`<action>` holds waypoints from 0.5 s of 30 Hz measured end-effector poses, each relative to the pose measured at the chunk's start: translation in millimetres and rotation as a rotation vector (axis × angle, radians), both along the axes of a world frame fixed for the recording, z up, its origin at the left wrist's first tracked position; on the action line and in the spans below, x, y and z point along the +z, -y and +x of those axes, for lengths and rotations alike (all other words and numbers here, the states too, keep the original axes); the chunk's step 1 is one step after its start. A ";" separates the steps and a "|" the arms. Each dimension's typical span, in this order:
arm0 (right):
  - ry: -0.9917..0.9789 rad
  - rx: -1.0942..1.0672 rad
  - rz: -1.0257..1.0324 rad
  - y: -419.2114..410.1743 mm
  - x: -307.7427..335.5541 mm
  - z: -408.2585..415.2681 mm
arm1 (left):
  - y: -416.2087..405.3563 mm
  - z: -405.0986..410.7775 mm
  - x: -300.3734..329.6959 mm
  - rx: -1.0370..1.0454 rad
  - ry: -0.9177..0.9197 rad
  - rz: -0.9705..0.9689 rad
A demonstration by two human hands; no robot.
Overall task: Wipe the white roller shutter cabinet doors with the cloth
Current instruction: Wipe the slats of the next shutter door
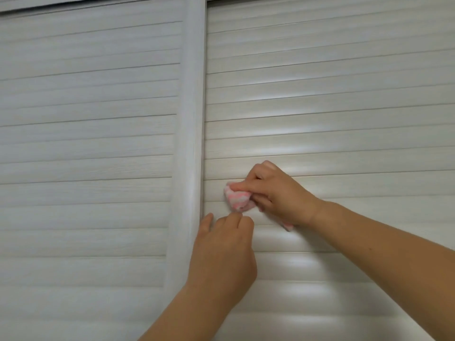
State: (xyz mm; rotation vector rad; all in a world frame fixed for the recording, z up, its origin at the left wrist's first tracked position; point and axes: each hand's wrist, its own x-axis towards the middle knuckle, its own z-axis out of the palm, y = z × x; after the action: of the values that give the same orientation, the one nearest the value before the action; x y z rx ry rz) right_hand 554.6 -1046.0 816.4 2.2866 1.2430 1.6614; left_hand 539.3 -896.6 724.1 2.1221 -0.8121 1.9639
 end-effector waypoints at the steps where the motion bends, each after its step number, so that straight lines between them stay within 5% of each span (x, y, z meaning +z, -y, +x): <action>1: 0.030 0.003 -0.028 5.4 -7.3 0.7 | 0.1 -2.2 -1.4 -0.007 -0.008 0.013; 7: -0.153 -0.019 0.139 22.2 2.9 -28.9 | 2.3 -17.6 -3.1 0.040 -0.269 0.046; 11: 0.135 0.028 0.761 37.8 31.5 -36.9 | 0.0 -20.7 -4.1 0.102 -0.446 0.074; 15: 0.236 -0.102 0.745 24.2 25.9 -15.6 | -5.0 -22.0 -5.0 0.088 -0.459 0.058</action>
State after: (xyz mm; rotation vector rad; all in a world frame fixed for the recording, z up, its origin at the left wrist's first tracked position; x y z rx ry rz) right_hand 539.0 -1070.2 842.3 2.3048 0.4826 2.5691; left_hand 517.3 -891.6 719.1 2.5349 -0.7027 1.4039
